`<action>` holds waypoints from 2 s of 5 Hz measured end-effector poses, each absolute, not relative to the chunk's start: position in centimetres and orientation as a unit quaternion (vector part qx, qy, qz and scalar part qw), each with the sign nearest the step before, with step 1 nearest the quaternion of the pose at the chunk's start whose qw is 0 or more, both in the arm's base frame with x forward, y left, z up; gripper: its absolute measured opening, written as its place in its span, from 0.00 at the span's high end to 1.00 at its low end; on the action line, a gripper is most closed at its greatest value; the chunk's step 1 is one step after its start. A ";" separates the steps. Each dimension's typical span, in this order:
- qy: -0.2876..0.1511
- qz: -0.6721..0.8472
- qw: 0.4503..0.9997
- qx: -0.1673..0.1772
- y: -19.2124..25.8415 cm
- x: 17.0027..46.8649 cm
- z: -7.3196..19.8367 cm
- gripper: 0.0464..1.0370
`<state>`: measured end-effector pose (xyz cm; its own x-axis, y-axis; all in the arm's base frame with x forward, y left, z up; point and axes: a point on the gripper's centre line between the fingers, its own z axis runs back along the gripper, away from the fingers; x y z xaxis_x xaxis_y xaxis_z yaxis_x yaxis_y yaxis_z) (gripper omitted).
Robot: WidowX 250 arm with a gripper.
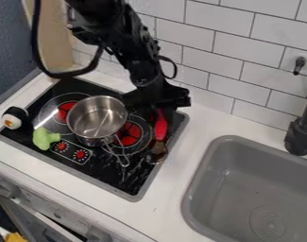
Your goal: Move the red fork to the left of the stove
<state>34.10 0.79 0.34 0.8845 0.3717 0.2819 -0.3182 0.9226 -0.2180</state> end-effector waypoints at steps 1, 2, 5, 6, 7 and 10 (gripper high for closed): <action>-0.147 0.178 0.970 -0.070 1.1 34.2 -0.9 0.66; -0.142 0.186 0.971 -0.058 2.0 34.4 -1.3 0.66; -0.144 0.217 0.965 -0.023 2.6 34.7 -2.3 0.28; -0.150 0.226 0.962 -0.018 2.8 34.7 -2.2 0.05; -0.144 0.231 0.962 -0.014 2.9 34.4 -2.2 0.04; -0.197 0.242 0.948 -0.062 3.1 34.8 4.9 0.04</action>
<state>34.76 3.14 4.88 0.8050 0.4842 0.3428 -0.4352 0.8746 -0.2135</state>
